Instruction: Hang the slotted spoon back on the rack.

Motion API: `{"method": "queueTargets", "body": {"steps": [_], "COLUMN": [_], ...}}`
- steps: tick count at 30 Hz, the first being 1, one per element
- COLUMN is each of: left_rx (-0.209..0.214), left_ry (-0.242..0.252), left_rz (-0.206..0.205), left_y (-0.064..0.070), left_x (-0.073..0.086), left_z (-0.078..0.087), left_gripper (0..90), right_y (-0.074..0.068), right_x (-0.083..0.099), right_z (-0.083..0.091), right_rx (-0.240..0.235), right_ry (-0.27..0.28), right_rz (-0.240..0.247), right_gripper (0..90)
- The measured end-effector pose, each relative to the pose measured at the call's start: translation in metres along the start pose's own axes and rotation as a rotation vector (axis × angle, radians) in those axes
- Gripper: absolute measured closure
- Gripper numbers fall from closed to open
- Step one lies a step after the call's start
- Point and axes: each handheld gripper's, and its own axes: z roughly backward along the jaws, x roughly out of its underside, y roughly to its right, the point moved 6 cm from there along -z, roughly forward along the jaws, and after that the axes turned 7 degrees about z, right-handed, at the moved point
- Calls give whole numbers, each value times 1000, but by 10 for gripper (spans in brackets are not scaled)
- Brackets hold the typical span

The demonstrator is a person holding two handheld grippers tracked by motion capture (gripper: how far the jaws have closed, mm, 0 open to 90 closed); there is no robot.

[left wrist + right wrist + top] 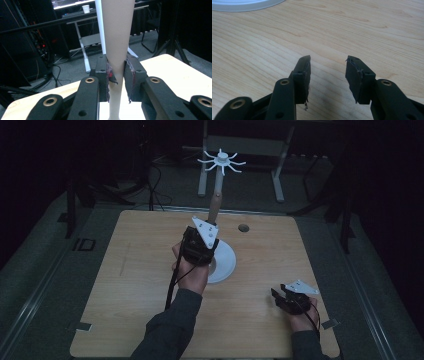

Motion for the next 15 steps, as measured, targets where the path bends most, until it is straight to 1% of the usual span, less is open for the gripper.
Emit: {"method": "queueTargets", "body": {"steps": [15], "left_rx": [-8], "left_ry": [9], "left_rz": [8], "left_y": [0], "left_x": [-7], "left_z": [-1], "left_gripper": [749], "right_y": [0], "right_x": [0], "right_z": [0], "right_rx": [-1], "right_ry": [-1], "right_rz": [2], "right_gripper": [549]}}
